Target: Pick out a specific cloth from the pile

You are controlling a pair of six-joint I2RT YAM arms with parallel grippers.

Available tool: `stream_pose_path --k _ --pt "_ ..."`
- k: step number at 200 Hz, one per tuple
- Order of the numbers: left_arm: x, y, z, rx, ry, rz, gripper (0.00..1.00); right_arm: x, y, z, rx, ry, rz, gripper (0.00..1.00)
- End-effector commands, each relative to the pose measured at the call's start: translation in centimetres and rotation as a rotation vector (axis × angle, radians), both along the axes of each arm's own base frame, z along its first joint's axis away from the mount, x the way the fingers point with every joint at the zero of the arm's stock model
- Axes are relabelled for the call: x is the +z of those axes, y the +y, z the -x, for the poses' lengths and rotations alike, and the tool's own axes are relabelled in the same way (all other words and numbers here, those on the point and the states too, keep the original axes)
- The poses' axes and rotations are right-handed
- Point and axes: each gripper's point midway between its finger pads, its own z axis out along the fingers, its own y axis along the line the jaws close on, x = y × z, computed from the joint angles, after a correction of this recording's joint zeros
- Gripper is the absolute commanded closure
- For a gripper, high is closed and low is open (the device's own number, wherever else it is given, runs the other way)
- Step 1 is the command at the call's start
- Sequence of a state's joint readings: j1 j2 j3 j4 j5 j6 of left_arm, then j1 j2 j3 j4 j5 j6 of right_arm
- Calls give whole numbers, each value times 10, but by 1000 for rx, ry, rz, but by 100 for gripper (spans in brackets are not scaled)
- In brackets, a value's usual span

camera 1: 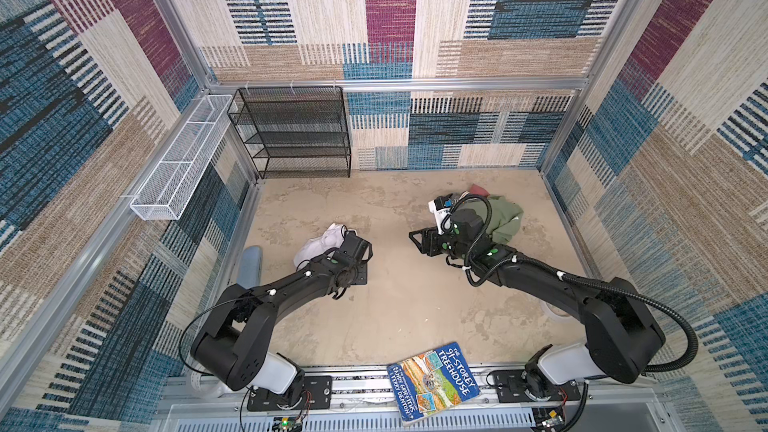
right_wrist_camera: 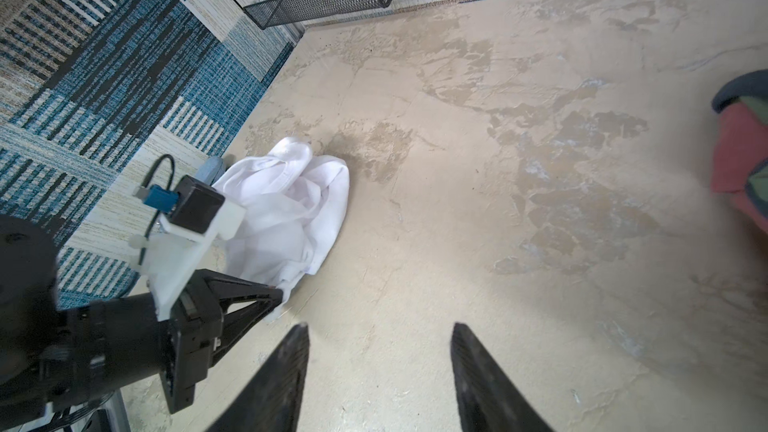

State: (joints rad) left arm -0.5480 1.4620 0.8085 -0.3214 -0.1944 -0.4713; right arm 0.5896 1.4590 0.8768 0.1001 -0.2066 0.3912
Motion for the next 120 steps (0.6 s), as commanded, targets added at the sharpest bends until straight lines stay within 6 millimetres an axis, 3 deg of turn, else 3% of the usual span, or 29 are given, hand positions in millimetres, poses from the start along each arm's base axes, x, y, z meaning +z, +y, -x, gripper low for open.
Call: stream_pose_path --k 1,120 --pt "19 0 3 -12 -12 14 100 9 0 -3 -10 -28 -15 42" --pt "112 29 16 16 -174 -19 100 18 1 0 4 -43 -35 42"
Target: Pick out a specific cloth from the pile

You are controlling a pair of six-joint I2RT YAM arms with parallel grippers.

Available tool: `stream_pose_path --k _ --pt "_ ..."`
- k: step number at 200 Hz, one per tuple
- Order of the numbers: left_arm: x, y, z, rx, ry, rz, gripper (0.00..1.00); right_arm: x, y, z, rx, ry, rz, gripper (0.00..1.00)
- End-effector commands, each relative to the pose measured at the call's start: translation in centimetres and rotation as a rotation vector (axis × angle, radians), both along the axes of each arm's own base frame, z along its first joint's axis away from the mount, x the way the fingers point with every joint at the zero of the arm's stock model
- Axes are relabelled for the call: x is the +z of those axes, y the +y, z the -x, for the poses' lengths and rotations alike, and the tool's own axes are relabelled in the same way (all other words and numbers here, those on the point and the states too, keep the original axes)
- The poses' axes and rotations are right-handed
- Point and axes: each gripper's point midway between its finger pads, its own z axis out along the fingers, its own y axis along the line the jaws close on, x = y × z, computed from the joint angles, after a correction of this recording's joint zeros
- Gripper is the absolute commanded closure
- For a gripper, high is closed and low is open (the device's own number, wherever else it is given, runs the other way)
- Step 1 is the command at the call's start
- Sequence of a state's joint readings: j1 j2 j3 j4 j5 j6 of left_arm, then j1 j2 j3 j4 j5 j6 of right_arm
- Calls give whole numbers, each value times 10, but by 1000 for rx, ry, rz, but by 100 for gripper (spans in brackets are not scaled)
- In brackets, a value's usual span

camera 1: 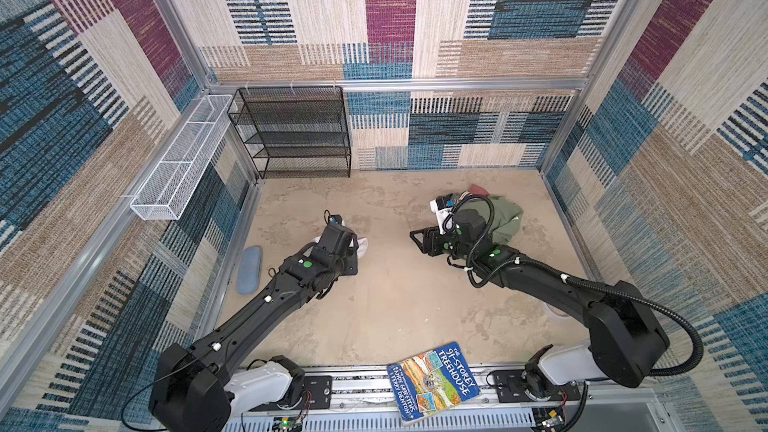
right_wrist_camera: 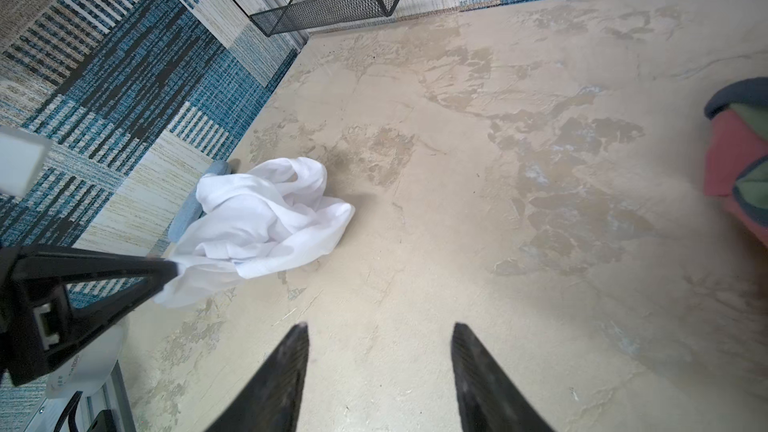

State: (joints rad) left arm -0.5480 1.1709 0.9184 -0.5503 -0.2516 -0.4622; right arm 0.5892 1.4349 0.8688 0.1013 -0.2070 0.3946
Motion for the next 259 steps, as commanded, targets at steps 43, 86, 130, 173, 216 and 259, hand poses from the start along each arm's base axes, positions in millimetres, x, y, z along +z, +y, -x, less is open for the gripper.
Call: stream_pose_path --k 43,86,130,173,216,259 --pt "27 16 5 7 -26 -78 100 9 3 2 20 -24 -27 42" --pt "41 22 -10 7 -46 -159 100 14 2 2 18 -39 -25 42" --pt "47 29 -43 45 -87 -173 100 14 0 4 16 -42 -22 42" --pt "34 49 -82 123 -91 -118 100 14 1 3 15 -40 -26 42" --pt "-8 76 -110 221 -47 -80 100 14 2 2 15 -36 -21 41" --pt "-48 86 -119 260 12 -104 100 12 3 0 17 -22 -10 41"
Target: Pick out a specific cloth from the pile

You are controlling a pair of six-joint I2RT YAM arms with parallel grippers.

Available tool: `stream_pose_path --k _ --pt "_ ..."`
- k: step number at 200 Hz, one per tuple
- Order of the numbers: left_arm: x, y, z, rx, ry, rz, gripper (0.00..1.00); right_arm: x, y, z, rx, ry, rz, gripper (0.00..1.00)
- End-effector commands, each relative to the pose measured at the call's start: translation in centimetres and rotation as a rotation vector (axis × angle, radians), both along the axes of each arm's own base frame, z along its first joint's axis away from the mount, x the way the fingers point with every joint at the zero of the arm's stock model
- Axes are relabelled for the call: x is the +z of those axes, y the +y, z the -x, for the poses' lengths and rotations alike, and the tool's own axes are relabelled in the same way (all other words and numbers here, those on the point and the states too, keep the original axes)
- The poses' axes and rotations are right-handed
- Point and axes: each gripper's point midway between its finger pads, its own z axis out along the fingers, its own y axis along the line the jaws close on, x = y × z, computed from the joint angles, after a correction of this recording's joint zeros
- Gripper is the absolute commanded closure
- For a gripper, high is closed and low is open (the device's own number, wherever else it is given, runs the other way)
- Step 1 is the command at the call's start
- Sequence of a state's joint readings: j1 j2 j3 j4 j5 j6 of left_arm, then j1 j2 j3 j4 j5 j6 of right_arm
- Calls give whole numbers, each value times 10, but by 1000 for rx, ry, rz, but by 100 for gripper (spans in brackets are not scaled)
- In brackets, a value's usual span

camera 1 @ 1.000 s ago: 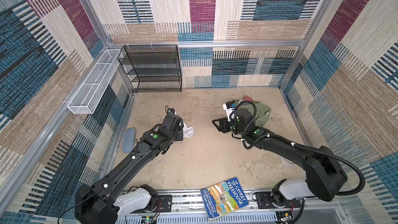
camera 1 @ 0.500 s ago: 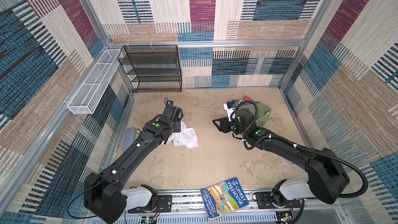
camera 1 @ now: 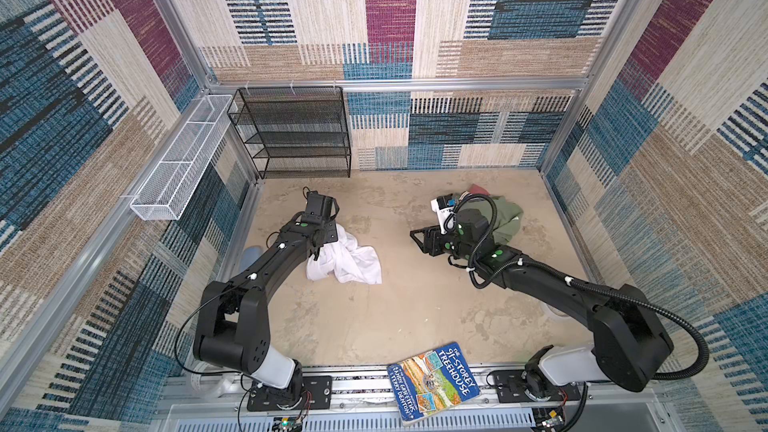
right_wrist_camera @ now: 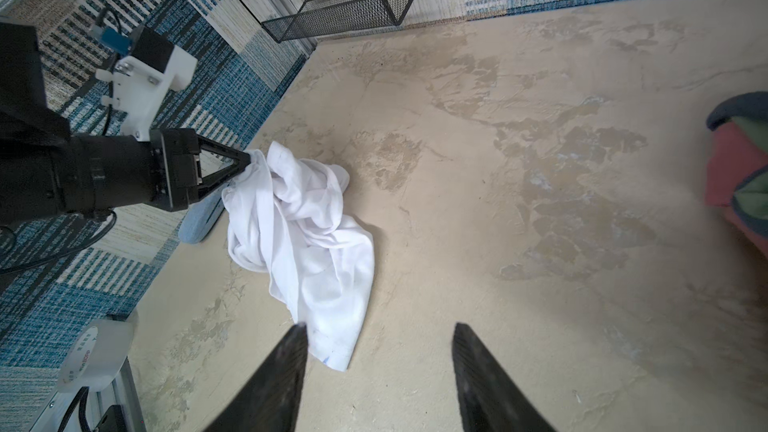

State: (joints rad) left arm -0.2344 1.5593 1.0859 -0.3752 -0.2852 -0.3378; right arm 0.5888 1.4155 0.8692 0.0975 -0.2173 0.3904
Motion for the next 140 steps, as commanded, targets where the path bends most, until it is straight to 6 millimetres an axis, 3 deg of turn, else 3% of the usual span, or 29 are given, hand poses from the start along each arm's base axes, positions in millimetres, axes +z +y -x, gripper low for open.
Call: stream_pose_path --k 1,15,28,57,97,121,140 --pt "-10 2 -10 20 -23 16 100 4 3 -3 6 -9 1 42" --pt "-20 0 -10 20 -6 35 100 5 2 -4 3 -7 7 42" --pt "-22 -1 -10 26 -3 50 82 9 2 -4 1 -15 5 42" --pt "3 -6 -8 6 -44 83 70 11 -1 -4 -17 -24 3 41" --pt "49 -42 13 -138 -127 57 62 5 -7 -3 -37 -19 19 41" --pt "61 -64 36 -218 -138 49 57 7 -8 -2 -41 -27 11 41" --pt "59 -84 54 -294 -119 83 57 7 -14 -5 -70 -45 30 40"
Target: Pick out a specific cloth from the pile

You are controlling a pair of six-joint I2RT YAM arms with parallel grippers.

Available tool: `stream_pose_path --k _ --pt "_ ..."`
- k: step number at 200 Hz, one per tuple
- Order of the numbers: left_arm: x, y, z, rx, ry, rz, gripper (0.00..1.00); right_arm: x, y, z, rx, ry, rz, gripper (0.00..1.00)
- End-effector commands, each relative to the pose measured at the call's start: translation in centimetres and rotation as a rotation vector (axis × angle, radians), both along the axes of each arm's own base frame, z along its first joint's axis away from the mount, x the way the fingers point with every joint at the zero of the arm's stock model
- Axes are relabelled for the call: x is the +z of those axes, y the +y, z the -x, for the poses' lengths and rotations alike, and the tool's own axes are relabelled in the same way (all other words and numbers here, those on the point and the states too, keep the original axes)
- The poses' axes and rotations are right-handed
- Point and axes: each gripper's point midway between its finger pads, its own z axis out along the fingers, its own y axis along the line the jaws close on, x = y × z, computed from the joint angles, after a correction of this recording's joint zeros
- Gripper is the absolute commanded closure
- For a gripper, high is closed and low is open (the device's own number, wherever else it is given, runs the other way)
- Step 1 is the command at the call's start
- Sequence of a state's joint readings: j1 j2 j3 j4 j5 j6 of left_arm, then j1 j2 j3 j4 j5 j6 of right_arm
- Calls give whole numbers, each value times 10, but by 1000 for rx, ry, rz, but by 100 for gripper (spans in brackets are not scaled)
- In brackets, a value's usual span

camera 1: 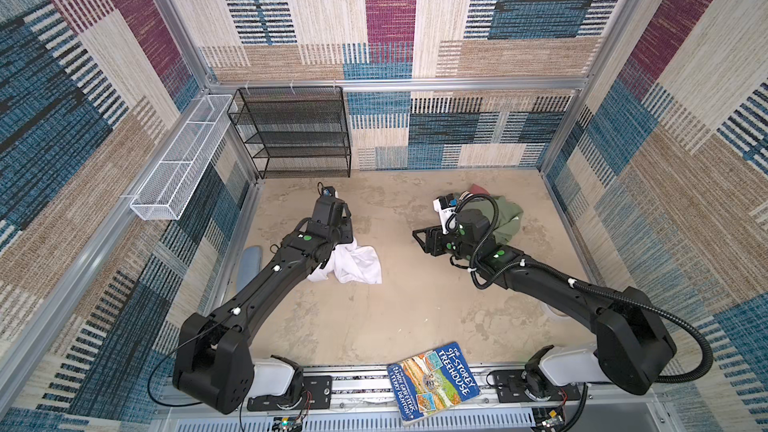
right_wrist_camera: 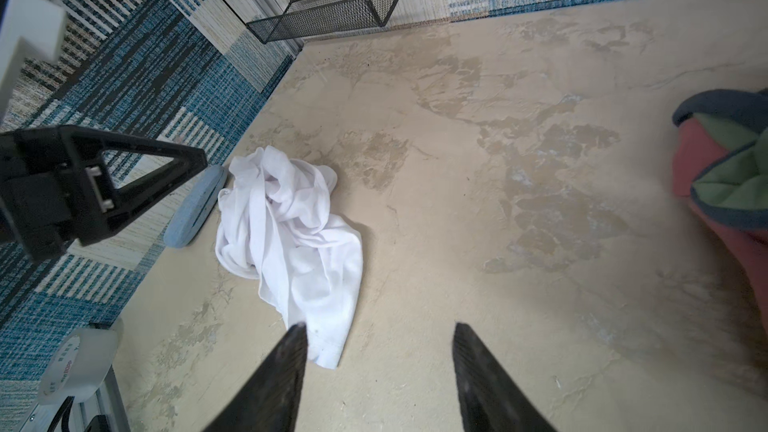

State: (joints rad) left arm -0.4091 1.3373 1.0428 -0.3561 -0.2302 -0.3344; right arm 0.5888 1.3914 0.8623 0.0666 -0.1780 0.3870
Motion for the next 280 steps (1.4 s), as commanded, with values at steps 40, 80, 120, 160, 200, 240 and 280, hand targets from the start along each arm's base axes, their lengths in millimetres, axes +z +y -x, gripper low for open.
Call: stream_pose_path --k 40,80,120,160,200,240,280 --pt "-51 -58 55 -225 191 58 57 11 -17 -10 -57 -60 7 39" --pt "-104 -87 65 -271 303 102 49 11 -24 -9 -62 -52 -7 38" --pt "-131 -97 60 -278 363 91 41 12 -30 -6 -77 -54 -12 37" --pt "-155 -96 57 -262 414 47 45 10 -30 -7 -75 -51 -17 37" --pt "-168 -85 58 -226 444 -18 58 10 -31 -10 -78 -54 -16 37" --pt "-179 -74 62 -191 473 -74 90 12 -29 -14 -71 -52 -28 37" --pt "-155 -74 56 -181 414 -58 100 11 -30 -16 -73 -46 -26 37"
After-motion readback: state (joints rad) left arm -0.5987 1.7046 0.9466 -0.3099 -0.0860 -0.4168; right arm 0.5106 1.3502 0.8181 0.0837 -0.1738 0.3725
